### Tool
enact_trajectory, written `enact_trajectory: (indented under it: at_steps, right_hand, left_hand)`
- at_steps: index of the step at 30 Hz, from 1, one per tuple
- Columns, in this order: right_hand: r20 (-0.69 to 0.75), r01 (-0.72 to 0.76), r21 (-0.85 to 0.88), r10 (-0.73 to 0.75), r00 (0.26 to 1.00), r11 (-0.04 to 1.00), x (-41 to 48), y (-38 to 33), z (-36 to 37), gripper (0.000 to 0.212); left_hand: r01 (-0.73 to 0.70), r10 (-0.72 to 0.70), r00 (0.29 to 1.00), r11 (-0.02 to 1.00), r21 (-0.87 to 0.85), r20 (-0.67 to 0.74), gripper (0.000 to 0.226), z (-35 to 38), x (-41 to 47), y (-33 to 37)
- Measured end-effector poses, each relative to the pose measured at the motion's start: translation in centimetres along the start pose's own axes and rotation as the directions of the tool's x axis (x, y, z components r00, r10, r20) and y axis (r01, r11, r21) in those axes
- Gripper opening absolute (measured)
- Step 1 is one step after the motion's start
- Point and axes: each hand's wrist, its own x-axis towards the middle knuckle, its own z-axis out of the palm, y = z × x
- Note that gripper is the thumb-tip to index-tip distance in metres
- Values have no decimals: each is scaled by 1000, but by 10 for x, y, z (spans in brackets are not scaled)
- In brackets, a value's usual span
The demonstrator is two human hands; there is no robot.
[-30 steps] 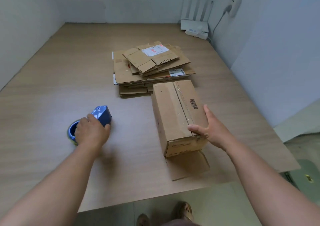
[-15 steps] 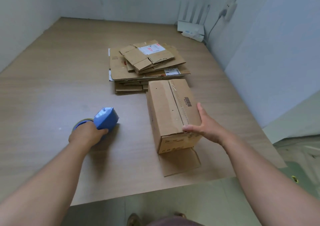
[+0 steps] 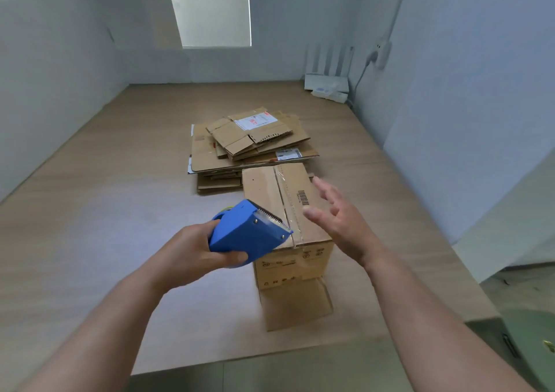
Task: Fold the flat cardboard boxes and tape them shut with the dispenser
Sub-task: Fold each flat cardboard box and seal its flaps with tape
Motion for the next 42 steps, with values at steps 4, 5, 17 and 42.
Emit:
enact_trajectory:
  at_steps: [4,5,17,42]
  right_hand:
    - [29,137,238,-148,989,962,-16,-26,-8,39]
    - [15,157,211,-164,986,965,-18,-28,-7,28]
    - [46,49,328,-68,997,944,-30,-19,-1,25]
    - [-257,-293,397,412,874,870,-27,37,-4,22]
  left_hand:
    - [-1,0,999,1000,19,39,29,5,-5,10]
    - [-4,3,999,1000,23,44,28,6,-5,12]
    - [5,-3,997,1000,-27,83,44,8,-14,24]
    - [287,-330,929,928,238,169,111,-56,-6,7]
